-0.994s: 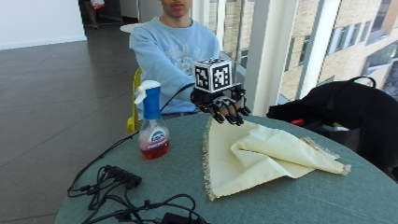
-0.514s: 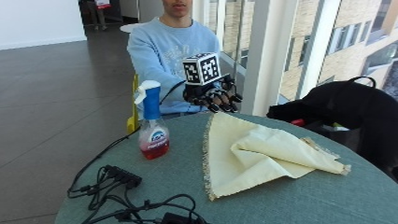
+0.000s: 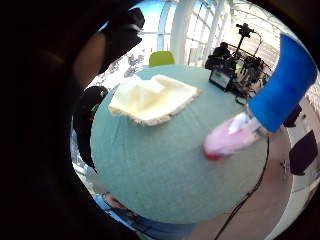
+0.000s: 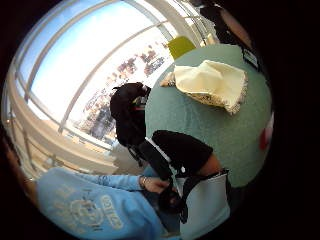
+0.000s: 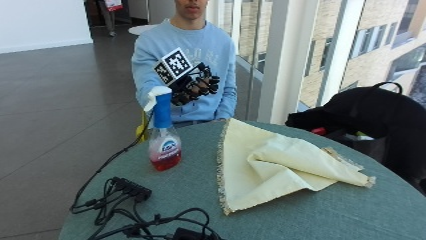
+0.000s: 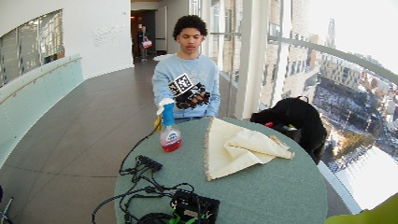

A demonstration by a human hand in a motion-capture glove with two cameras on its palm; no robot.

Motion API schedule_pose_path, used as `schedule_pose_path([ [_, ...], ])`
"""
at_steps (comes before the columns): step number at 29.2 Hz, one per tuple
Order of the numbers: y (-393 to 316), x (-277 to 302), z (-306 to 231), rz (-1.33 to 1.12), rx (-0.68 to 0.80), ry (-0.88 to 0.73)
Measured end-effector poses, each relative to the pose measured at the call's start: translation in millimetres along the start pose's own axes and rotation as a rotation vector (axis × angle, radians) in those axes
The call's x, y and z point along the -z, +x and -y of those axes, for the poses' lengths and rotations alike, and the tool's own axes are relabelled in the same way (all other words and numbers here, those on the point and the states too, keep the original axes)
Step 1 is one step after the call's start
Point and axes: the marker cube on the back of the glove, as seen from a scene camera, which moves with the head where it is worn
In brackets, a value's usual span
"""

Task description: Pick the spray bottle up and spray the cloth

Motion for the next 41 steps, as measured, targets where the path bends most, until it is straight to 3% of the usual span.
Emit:
schedule_pose_path([
  [11, 77.3, 51.2, -21.6, 0.159, -0.266, 0.300],
  [19, 138.3, 46.7, -26.4, 0.251, -0.473, 0.397],
  [27, 164.9, 11.1, -27.4, 0.358, -0.621, 0.329],
  [41, 164.7, -33.0, 1.8, 0.322, -0.693, 0.388],
])
